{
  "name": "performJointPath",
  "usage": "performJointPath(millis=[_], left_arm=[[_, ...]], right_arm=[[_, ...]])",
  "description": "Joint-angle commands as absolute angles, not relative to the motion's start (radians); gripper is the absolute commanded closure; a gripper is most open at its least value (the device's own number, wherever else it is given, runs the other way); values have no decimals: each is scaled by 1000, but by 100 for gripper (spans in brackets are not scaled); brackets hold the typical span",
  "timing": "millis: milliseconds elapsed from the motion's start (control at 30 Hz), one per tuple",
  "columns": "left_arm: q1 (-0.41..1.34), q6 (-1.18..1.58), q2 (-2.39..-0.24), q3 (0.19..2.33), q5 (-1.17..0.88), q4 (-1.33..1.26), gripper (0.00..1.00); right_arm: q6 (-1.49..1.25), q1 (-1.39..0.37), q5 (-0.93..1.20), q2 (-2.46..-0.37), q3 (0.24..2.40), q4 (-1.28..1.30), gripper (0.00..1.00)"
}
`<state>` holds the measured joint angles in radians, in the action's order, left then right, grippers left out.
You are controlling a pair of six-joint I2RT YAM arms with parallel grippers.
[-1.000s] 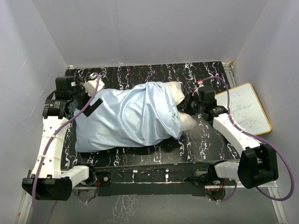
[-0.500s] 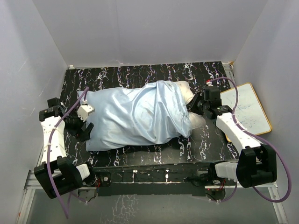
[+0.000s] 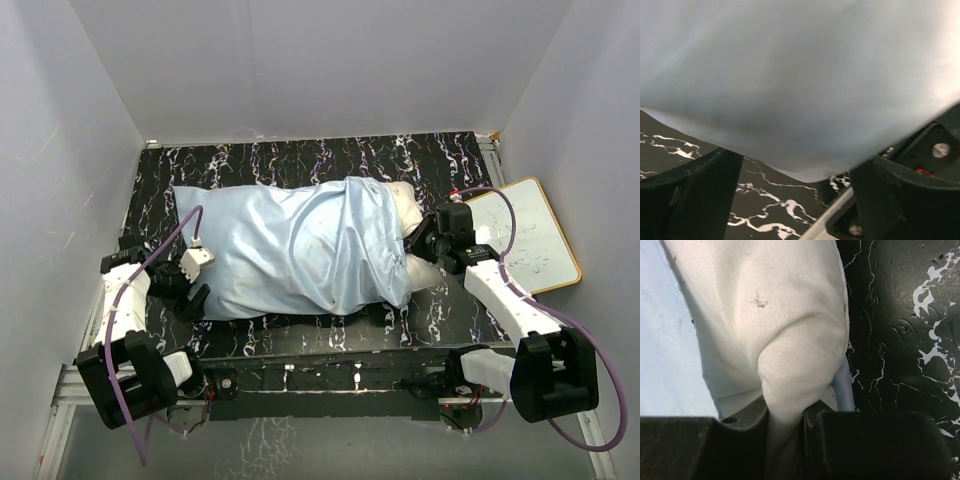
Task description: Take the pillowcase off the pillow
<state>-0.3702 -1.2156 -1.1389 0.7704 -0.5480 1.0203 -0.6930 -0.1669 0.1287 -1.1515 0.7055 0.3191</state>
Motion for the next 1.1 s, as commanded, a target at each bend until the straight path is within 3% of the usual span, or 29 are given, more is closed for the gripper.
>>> performJointPath(millis=[0, 167, 267, 333, 367, 700, 1067], left_arm=[[-374, -1172, -1148, 725, -511, 838, 25], [-373, -1120, -1165, 729, -525, 758, 60], [-373, -1124, -1163, 750, -575, 781, 74], [-374, -1140, -1163, 767, -611, 815, 95], [-373, -1138, -1163, 775, -618, 823, 100], [-413, -1181, -1171, 755, -339, 630, 100], [-653, -1262, -1292, 801, -314, 460, 100]], right_arm=[[-749, -176, 69, -1129, 681, 270, 92], [-755, -176, 79, -1152, 710, 256, 92], [-753, -175, 92, -1167, 731, 246, 92], [-755, -176, 88, -1176, 746, 242, 92], [-753, -174, 88, -1178, 753, 239, 92], [-697, -93, 141, -1208, 929, 289, 92], [-676, 11, 186, -1171, 908, 308, 92]])
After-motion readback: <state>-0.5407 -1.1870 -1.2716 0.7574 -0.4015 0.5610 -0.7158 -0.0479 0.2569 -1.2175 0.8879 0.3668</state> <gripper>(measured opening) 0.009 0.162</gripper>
